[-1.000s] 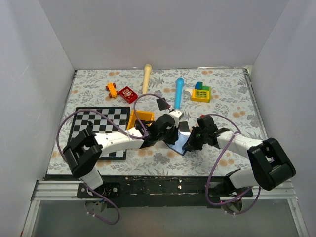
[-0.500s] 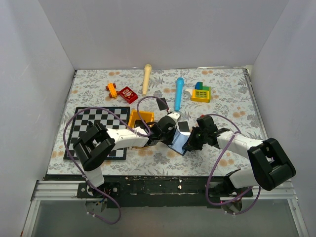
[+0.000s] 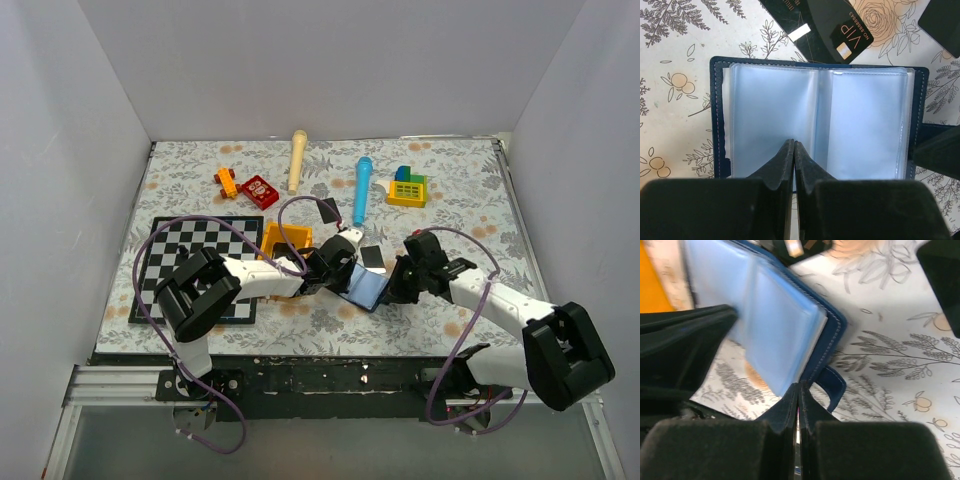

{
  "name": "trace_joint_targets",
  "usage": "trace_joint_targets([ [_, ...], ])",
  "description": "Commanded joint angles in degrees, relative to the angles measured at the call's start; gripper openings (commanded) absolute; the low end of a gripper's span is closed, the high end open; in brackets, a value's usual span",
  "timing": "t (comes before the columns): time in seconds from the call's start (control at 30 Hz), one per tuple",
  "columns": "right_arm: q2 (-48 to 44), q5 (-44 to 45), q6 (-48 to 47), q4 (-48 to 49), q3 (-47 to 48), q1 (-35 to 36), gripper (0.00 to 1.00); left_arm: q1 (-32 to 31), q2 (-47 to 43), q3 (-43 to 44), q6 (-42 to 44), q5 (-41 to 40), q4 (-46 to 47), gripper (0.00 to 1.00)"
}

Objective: Put the credit cards into the card holder
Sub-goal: Open the card holder at the center of the board.

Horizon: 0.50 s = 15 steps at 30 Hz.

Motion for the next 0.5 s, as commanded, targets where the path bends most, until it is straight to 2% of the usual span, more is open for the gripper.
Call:
trace_joint_targets([
  [0.0, -4.61, 0.88, -1.88, -2.01, 6.02, 0.12, 0.07, 0.07, -0.76, -1.23, -0.29, 0.53, -0.39, 0.00],
  [0.17, -5.33, 0.79, -2.50, 0.00, 9.28, 0.12, 0.07, -0.01, -1.37, -1.23, -0.90, 1.05, -0.39, 0.00],
  [0.3, -0.50, -0.34, -2.15, 2.90, 10.51, 0.12, 0.07, -0.28, -1.72, -1.58, -1.25, 1.05, -0.31, 0.00],
  [0.47, 6.97, -4.12, 0.57, 10.98, 9.46, 0.12, 0.07, -0.37, -2.08, -1.76, -1.60, 1.05, -0.13, 0.00],
])
